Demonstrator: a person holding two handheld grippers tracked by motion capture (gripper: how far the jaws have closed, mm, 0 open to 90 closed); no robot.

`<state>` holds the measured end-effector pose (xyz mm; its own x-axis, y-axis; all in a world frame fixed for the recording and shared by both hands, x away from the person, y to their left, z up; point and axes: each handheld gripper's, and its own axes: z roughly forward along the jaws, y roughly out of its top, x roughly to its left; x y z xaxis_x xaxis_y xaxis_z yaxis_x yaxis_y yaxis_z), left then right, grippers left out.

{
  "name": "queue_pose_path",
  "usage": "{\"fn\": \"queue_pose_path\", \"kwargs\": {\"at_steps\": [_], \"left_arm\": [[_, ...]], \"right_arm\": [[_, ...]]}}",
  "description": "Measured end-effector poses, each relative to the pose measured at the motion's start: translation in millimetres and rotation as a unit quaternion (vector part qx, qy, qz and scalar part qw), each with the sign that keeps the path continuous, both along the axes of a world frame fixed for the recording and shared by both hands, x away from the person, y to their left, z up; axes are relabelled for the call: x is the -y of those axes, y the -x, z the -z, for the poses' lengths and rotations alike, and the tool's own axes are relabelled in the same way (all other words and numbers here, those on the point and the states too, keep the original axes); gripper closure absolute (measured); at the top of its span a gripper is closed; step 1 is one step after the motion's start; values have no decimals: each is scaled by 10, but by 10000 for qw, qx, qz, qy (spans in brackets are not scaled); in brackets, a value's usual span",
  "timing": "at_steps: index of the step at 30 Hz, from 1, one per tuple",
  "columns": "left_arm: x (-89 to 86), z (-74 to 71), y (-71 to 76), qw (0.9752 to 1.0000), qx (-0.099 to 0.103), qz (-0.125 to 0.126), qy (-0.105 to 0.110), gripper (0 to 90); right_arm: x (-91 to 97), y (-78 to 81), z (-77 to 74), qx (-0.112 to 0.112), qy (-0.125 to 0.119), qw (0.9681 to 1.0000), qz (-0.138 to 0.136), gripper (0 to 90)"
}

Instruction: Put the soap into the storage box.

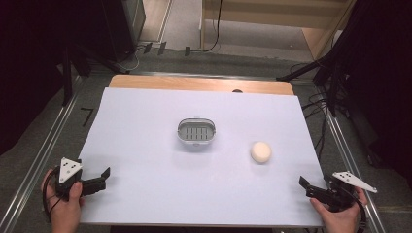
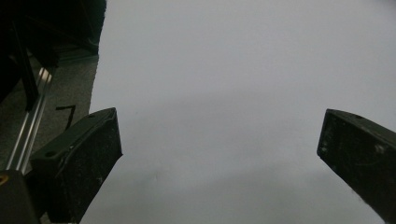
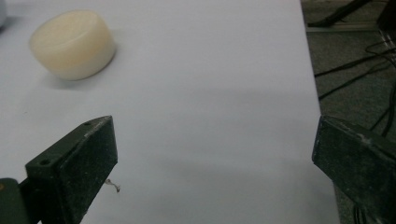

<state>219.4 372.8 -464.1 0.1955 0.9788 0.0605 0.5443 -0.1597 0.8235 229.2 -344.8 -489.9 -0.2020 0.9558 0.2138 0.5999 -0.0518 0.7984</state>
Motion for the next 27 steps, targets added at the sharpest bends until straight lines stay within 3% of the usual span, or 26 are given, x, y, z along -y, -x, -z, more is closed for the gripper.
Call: {"fn": "queue_pose_path", "kwargs": {"at_steps": [5,11,18,27], "left_arm": [[6,-3,5,10000,4,4,-47,4],[7,-1,3,10000,5,0,-54,4],[12,1,4,10000,14,-9,-76,4],[18,1,5,9999,23,-22,-103,4]], "right_arm": [[-89,7,-43,57,199,9998,-73,36],[-152,-22,-113,4,-45,9999,-99,43],[-250,-74,-213,12,43,10000,-17,61],[-428,-172,-325,23,112,9998,-187,77]]}}
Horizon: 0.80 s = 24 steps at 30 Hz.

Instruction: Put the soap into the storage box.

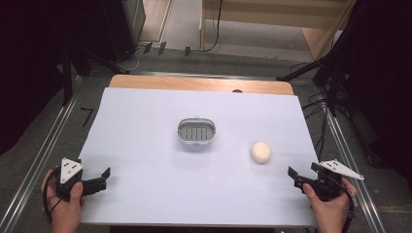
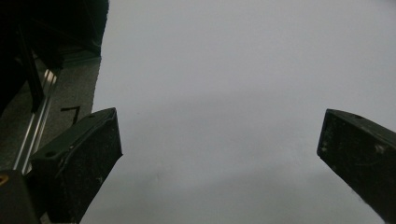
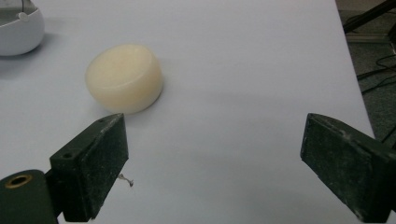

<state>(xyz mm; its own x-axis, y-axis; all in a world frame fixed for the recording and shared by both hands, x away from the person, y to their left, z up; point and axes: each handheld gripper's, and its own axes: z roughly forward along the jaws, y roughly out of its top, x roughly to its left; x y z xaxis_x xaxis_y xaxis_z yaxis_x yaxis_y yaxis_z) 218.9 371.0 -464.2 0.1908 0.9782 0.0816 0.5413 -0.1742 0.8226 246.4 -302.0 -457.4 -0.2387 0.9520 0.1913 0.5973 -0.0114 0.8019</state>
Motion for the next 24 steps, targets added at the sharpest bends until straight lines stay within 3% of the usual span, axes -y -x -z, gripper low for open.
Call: {"fn": "queue_pose_path", "kwargs": {"at_steps": [24], "left_arm": [[1,0,1,10000,2,0,-4,4]], "right_arm": [[-465,-322,-69,-124,77,9989,-445,77]]}}
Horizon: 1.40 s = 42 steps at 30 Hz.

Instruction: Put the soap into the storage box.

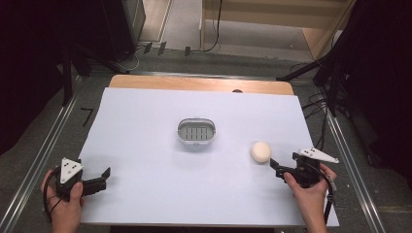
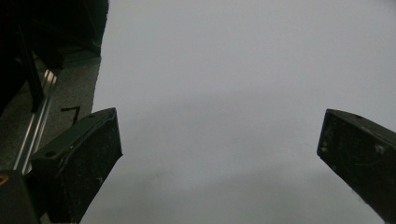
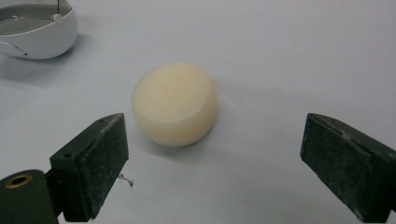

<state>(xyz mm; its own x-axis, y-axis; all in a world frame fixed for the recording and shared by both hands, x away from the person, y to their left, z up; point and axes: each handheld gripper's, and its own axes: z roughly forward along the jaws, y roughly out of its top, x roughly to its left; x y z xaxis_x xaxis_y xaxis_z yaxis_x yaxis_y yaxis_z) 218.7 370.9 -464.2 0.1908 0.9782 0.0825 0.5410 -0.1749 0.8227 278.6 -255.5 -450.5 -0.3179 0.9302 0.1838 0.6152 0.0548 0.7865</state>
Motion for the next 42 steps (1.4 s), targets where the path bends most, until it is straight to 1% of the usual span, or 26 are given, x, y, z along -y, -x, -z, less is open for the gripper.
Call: {"fn": "queue_pose_path", "kwargs": {"at_steps": [5,8,11,13,19,26,32,41,42], "left_arm": [[0,0,0,10000,0,2,-2,4],[1,0,0,10000,0,4,3,4],[0,0,0,10000,-2,3,4,4],[0,-1,1,10000,2,3,4,4],[1,0,0,10000,2,7,7,4],[2,0,2,10000,6,6,2,4],[1,0,2,10000,7,6,5,4],[2,1,2,10000,15,7,6,4],[2,1,2,10000,15,8,4,4]], "right_arm": [[-79,-50,-6,-23,10,10000,-69,78],[-172,-112,-10,-43,44,9999,-135,79],[-221,-147,-14,-46,64,9998,-171,80],[-269,-188,-14,-49,65,9999,-146,94],[-329,-249,0,-94,59,9998,-151,103],[-365,-313,60,-202,116,9997,-54,125],[-404,-365,119,-340,121,9993,28,131],[-471,-418,196,-498,182,9986,71,145],[-483,-430,217,-506,208,9985,77,159]]}}
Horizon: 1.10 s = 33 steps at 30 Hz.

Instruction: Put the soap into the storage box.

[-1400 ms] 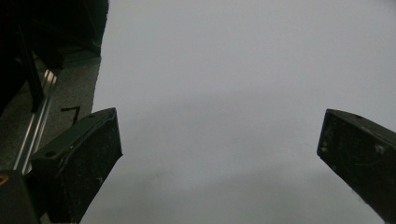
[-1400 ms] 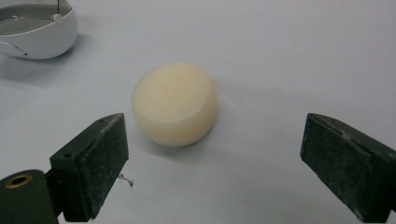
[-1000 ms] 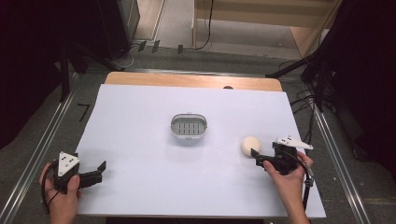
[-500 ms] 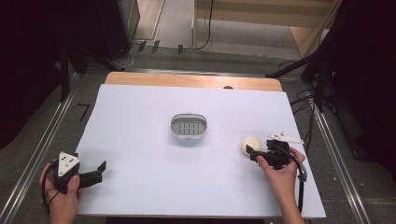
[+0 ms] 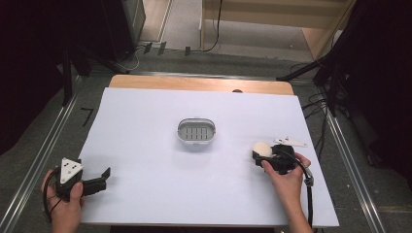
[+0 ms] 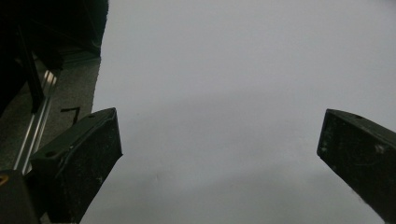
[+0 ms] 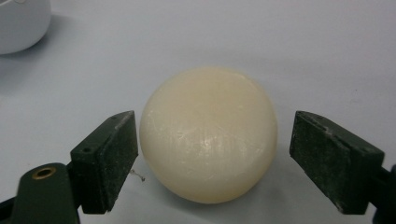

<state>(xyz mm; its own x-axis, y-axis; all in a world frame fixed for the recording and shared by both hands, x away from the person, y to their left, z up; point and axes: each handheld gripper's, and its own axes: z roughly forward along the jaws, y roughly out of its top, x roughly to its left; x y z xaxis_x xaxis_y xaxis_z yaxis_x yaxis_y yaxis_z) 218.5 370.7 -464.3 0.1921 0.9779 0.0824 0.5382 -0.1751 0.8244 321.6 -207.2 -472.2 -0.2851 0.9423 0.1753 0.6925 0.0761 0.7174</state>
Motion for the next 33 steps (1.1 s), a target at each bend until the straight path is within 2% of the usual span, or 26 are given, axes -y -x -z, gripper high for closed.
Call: {"fn": "queue_pose_path", "kwargs": {"at_steps": [9,16,23,25,33], "left_arm": [[0,-1,-1,10000,-10,0,-2,4],[-1,-1,1,10000,5,1,-6,4],[0,0,0,10000,1,12,-6,4],[-1,0,0,10000,3,-5,-6,4],[2,1,-3,10000,-10,2,-7,4]], "right_arm": [[-53,-19,40,-64,111,9999,30,219],[-95,-51,86,-124,186,9997,81,224],[-115,-59,104,-48,196,9997,125,235],[-128,-55,110,42,270,9996,113,244],[-142,-30,94,23,228,9997,10,247]]}}
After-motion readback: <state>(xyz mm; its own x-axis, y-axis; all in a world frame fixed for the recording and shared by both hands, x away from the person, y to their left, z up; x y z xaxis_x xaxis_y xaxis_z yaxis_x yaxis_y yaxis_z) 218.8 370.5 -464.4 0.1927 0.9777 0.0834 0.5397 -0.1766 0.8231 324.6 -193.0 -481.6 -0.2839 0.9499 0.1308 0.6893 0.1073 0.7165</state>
